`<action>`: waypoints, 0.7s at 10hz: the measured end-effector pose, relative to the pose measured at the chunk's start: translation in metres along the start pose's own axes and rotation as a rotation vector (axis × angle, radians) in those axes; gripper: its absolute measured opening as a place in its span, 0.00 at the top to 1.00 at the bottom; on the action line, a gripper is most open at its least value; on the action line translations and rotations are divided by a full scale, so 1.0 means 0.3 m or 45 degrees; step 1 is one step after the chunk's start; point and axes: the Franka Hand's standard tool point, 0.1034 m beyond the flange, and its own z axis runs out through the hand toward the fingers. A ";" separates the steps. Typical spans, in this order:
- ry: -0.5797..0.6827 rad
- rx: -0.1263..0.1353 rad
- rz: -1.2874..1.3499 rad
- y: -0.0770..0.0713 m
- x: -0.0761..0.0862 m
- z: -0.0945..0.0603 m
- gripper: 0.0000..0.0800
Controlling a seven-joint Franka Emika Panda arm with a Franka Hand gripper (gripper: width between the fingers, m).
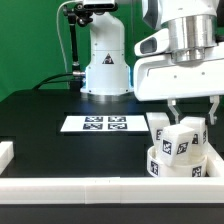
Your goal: Assemble stool
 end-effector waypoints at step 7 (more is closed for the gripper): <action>-0.046 0.065 0.734 0.001 0.018 -0.002 0.57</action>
Offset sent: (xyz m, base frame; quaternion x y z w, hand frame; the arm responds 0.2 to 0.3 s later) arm 0.0037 0.0094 0.0044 0.0137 -0.0245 0.2611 0.9649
